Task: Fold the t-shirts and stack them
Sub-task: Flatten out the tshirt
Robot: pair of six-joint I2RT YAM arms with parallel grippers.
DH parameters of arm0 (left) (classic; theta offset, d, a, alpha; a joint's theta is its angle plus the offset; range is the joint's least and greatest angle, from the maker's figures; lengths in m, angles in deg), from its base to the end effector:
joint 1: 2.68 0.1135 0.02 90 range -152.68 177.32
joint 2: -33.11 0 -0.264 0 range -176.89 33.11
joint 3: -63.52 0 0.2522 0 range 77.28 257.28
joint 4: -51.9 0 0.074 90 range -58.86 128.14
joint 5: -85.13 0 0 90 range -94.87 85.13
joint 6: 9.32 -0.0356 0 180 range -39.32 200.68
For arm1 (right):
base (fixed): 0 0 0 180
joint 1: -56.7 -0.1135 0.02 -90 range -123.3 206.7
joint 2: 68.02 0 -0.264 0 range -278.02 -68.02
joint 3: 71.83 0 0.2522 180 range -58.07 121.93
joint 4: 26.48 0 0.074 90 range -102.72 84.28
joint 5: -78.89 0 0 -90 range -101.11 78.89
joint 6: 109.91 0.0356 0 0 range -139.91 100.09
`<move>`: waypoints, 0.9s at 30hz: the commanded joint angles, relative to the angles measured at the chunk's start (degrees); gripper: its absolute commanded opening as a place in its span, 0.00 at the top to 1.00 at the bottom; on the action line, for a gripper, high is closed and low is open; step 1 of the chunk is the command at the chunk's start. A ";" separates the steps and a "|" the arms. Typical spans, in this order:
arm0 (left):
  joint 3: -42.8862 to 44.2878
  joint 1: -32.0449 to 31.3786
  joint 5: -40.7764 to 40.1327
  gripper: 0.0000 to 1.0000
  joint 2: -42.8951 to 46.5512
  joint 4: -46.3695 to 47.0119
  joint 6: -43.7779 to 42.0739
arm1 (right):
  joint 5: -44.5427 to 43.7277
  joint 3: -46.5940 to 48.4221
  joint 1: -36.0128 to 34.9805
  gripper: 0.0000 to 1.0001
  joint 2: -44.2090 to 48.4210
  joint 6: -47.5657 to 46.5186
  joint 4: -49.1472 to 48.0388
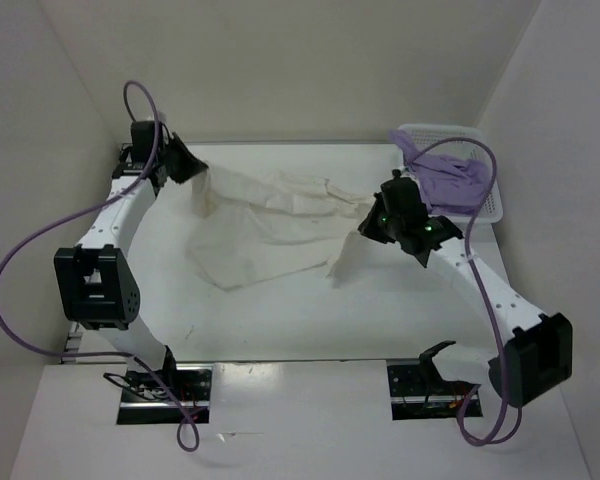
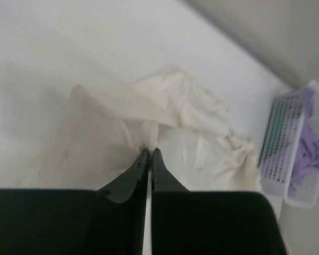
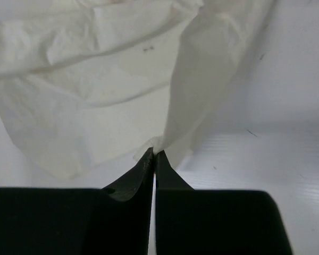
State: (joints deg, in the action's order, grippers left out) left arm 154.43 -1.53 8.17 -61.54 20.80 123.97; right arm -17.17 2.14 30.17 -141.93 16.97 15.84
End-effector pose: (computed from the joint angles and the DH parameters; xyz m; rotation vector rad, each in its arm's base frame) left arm 0.3824 -0.0004 0.2981 -0.7217 2.1195 -0.6581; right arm 0.2522 0.1217 0.2939 0.2661 2.3293 0.4395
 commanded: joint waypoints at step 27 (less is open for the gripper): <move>-33.20 6.59 -12.60 0.74 6.96 11.89 9.70 | 12.39 -9.23 7.10 0.99 10.72 2.94 2.38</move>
State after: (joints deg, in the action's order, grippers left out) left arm 121.05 2.97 -1.58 -52.26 27.44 128.36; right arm -4.61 -7.98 36.88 -130.69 21.89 20.87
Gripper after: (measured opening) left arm 0.281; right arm 0.010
